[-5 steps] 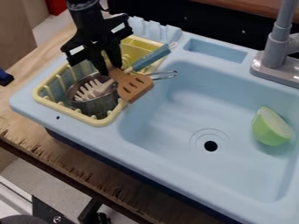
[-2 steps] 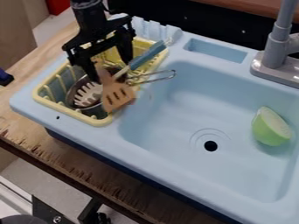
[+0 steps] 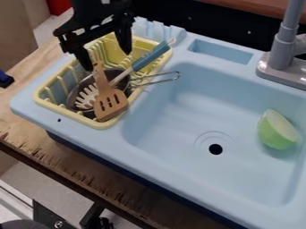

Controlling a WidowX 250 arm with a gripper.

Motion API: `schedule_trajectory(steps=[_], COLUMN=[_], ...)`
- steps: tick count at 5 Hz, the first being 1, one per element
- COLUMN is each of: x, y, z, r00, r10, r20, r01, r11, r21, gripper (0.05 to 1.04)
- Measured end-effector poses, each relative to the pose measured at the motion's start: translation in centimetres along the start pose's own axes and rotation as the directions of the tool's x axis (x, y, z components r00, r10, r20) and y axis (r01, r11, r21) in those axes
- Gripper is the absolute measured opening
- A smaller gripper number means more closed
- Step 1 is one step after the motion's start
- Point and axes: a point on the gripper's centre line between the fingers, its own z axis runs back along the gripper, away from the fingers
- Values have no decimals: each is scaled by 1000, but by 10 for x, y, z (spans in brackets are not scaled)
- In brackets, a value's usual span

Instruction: Moving out the wooden spatula from the sink

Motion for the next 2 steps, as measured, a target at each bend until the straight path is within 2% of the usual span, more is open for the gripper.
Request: schedule_trajectory(steps=[2], x=[-34], y=[-15], z=[-5], r00=[993], r10=[-120], r20=[15], r01=[119], r11=[993], r21=[21], gripper=[999])
